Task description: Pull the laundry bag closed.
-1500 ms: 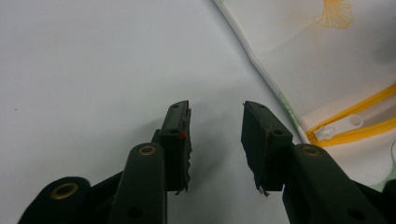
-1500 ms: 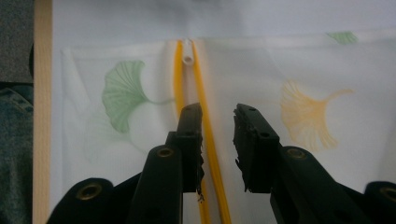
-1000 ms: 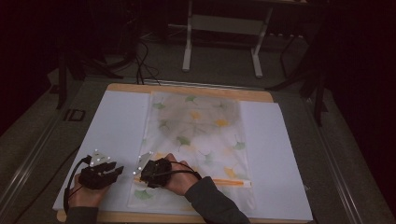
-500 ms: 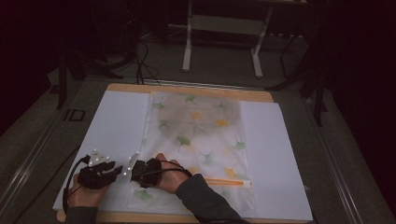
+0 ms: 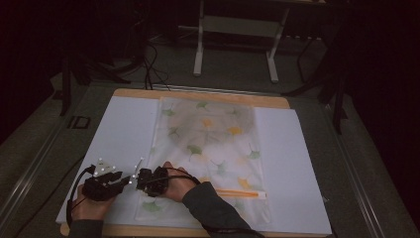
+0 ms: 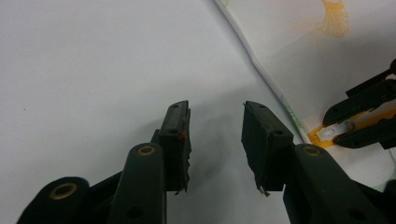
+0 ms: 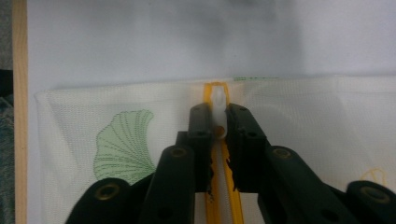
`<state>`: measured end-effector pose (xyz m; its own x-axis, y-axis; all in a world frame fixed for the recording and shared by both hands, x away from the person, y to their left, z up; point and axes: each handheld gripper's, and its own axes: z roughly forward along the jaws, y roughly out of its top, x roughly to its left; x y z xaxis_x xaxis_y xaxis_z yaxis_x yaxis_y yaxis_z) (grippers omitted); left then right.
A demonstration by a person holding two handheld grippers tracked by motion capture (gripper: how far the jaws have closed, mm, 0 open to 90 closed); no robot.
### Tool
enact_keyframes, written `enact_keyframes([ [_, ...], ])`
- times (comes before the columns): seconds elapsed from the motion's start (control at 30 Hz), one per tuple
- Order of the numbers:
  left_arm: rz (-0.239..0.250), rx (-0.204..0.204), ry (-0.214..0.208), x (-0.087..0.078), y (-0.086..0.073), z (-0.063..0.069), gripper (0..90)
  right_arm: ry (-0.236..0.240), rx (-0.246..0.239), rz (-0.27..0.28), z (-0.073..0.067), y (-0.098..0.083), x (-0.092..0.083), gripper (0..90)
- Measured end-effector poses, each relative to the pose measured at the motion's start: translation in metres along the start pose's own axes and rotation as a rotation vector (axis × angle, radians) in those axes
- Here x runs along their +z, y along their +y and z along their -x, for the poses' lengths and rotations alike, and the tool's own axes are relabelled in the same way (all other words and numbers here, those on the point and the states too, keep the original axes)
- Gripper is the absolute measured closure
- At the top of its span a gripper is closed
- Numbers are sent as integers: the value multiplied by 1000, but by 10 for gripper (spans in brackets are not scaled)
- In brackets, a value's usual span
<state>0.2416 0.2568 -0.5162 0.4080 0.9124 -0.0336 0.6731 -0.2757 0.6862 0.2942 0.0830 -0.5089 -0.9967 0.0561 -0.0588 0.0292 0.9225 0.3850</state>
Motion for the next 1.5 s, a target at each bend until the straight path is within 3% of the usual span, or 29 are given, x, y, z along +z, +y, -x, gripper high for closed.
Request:
enact_keyframes([
  [0.23,0,-1,-10,-1,1,2,626,-7,-32,-33,-2,4,0,839],
  [0.6,-5,7,-12,-4,4,6,600,-19,-29,12,-4,-5,-6,840],
  [0.73,-11,1,-60,-6,6,8,597,-20,-29,25,-4,-6,-9,840],
  [1.0,-31,8,-116,-8,7,11,646,-29,-32,40,-4,-6,-12,841],
  [1.1,-49,-11,-187,-7,7,12,625,-30,-30,48,-4,-7,-13,841],
  [1.5,-77,-56,-314,-3,9,13,565,-37,-29,65,-3,-9,-17,842],
])
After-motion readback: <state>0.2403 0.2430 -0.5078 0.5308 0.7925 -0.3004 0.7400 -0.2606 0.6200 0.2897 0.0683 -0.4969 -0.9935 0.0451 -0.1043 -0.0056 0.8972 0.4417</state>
